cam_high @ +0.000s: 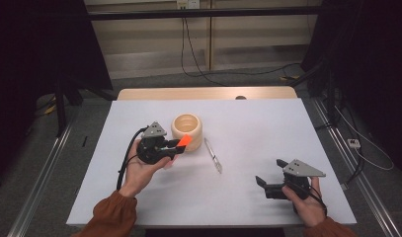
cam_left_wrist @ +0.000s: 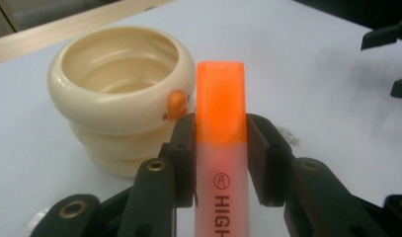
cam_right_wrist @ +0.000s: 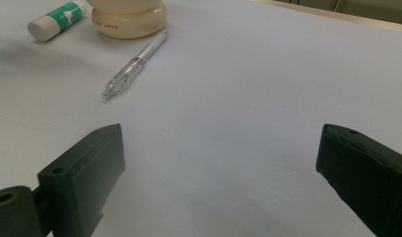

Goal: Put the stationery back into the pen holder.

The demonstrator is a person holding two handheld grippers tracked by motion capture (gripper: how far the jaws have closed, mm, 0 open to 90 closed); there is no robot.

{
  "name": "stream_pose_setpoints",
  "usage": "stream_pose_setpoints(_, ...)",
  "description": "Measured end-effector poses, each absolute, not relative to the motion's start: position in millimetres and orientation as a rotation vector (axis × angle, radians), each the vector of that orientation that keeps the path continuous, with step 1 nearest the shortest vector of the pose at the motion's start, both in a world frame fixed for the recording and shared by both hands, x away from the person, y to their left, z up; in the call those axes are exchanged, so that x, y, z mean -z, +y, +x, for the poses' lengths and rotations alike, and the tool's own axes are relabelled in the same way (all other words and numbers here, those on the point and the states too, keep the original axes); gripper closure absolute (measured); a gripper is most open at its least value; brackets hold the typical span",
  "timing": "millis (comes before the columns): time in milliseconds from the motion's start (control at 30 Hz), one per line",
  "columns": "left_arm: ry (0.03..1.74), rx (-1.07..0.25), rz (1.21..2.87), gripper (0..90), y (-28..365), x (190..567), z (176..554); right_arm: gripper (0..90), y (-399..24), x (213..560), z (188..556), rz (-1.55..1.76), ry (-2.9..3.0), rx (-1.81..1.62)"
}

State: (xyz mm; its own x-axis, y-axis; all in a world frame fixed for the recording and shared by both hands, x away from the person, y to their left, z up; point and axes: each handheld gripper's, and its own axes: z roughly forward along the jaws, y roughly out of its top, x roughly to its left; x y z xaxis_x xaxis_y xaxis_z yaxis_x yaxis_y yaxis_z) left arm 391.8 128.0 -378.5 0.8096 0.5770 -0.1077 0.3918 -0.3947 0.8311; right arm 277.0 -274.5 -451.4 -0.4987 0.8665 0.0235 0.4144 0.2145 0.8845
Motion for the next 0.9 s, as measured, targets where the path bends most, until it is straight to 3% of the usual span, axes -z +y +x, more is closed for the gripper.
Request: stream_pose_setpoints(900,0.790,-0.388,1.808,67.1,138,363,386,4.2,-274,452,277,1.182,2.010,-1.229)
